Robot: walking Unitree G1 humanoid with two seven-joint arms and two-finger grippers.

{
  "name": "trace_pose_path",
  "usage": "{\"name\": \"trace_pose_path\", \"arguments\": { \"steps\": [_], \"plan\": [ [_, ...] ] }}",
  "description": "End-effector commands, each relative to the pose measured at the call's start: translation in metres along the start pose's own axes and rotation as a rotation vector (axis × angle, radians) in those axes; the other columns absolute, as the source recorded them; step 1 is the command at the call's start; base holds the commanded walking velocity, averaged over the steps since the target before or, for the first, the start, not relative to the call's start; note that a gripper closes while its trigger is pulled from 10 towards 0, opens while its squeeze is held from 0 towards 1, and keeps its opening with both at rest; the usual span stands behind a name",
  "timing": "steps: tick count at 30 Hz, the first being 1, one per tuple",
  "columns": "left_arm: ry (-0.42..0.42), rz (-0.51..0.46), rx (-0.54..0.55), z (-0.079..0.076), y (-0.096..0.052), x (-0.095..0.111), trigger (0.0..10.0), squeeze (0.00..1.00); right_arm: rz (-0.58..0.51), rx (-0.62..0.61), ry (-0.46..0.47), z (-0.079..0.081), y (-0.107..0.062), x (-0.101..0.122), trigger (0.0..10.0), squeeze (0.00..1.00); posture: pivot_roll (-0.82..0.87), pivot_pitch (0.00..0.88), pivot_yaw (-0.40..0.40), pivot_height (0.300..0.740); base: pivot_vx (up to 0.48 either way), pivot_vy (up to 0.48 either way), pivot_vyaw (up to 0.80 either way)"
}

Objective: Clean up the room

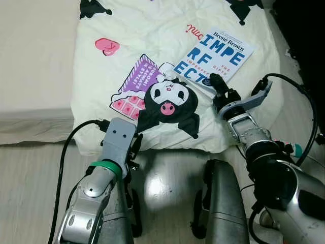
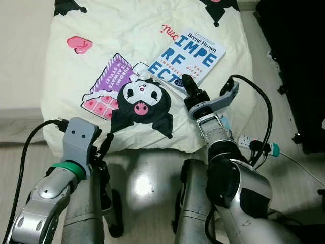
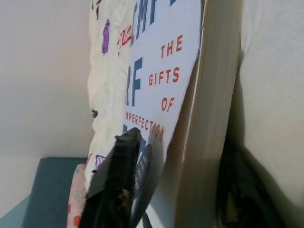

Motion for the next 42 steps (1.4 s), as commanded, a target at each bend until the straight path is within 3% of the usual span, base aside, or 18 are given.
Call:
{"name": "trace_pose_path", "arguments": {
  "steps": [1, 11, 17, 19, 20, 22, 23, 24, 27, 28, 30, 33, 35, 36, 38, 42],
  "plan": [
    [-0.002, 0.027, 0.009, 0.002, -0.002, -0.008, 10.0, 0.0, 0.042, -0.001, 0.017, -0.008, -0.009, -0.014, 0.0, 0.0, 0.24, 0.354, 0.107, 0.555, 0.0, 0.0, 0.0],
    [-0.006, 0.022, 0.01, 0.0, 0.001, -0.008, 10.0, 0.0, 0.028, 0.131, 0.005, 0.007, -0.009, -0.007, 0.0, 0.0, 0.23, 0.342, 0.1, 0.555, 0.0, 0.0, 0.0],
    [-0.01, 0.007, 0.005, -0.002, 0.008, -0.006, 10.0, 0.0, 0.025, 0.179, -0.074, 0.012, -0.01, -0.002, 0.0, 0.0, 0.2, 0.318, 0.089, 0.555, 0.0, 0.0, 0.0],
    [-0.017, -0.01, 0.003, -0.004, 0.014, -0.002, 10.0, 0.0, 0.04, 0.184, -0.184, 0.012, -0.009, 0.0, 0.0, 0.0, 0.18, 0.283, 0.074, 0.555, 0.0, 0.0, 0.0],
    [-0.017, -0.01, 0.003, -0.004, 0.014, -0.002, 10.0, 0.0, 0.04, 0.184, -0.184, 0.012, -0.009, 0.0, 0.0, 0.0, 0.18, 0.283, 0.074, 0.555, 0.0, 0.0, 0.0],
    [-0.025, -0.034, 0.002, -0.005, 0.02, 0.002, 10.0, 0.0, 0.038, 0.158, -0.368, 0.013, -0.006, 0.006, 0.0, 0.0, 0.16, 0.263, 0.062, 0.555, 0.0, 0.0, 0.0],
    [-0.034, -0.056, 0.004, -0.005, 0.022, 0.008, 10.0, 0.0, 0.018, 0.146, -0.489, 0.016, -0.003, 0.014, 2.2, 0.0, 0.14, 0.239, 0.05, 0.555, 0.0, 0.0, 0.0],
    [-0.043, -0.078, 0.008, -0.005, 0.025, 0.015, 10.0, 0.0, -0.005, 0.133, -0.607, 0.019, -0.002, 0.02, 10.0, 0.0, 0.13, 0.229, 0.046, 0.555, 0.0, 0.0, 0.0],
    [-0.052, -0.099, 0.012, -0.004, 0.027, 0.02, 10.0, 0.0, -0.033, 0.116, -0.688, 0.022, -0.002, 0.026, 10.0, 0.0, 0.12, 0.214, 0.036, 0.555, 0.0, 0.0, 0.0],
    [-0.067, -0.132, 0.019, -0.003, 0.029, 0.03, 10.0, 0.0, -0.052, 0.109, -0.813, 0.026, -0.003, 0.03, 10.0, 0.0, 0.11, 0.198, 0.028, 0.555, 0.0, 0.0, 0.0],
    [-0.099, -0.197, 0.034, 0.002, 0.031, 0.049, 10.0, 0.0, -0.095, 0.105, -0.965, 0.037, -0.007, 0.032, 10.0, 0.0, 0.09, 0.177, 0.014, 0.555, 0.0, 0.0, 0.0],
    [-0.111, -0.226, 0.045, 0.005, 0.032, 0.057, 10.0, 0.0, -0.108, 0.113, -1.039, 0.041, -0.011, 0.031, 10.0, 0.0, 0.08, 0.157, 0.002, 0.555, 0.0, 0.0, 0.0],
    [-0.123, -0.283, 0.082, 0.016, 0.034, 0.072, 10.0, 0.0, -0.125, 0.13, -1.16, 0.047, -0.022, 0.023, 10.0, 0.0, 0.06, 0.121, -0.012, 0.555, 0.0, 0.0, 0.0],
    [-0.123, -0.283, 0.082, 0.016, 0.034, 0.072, 10.0, 0.0, -0.125, 0.13, -1.16, 0.047, -0.022, 0.023, 10.0, 0.0, 0.06, 0.121, -0.012, 0.555, 0.0, 0.0, 0.0],
    [-0.124, -0.313, 0.101, 0.023, 0.035, 0.08, 10.0, 0.0, -0.15, 0.13, -1.262, 0.052, -0.03, 0.015, 10.0, 0.0, 0.05, 0.101, -0.014, 0.555, 0.0, 0.0, 0.0],
    [-0.131, -0.329, 0.103, 0.024, 0.037, 0.084, 10.0, 0.0, -0.235, 0.06, -1.373, 0.053, -0.04, 0.019, 10.0, 0.0, 0.04, 0.075, -0.009, 0.575, 0.0, 0.0, 0.0]
  ]
}}
Point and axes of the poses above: a point about 5 cm out from each wrist's last joint towards the gripper, its own y axis pointing out of the wrist towards the gripper, its own x axis along the axis of the wrist's last joint, z = x × y, the point moved 6 cm from there along y, pointing out of the wrist towards the gripper, and after that the axes turned 12 degrees about -y, right-handed, at the moved point
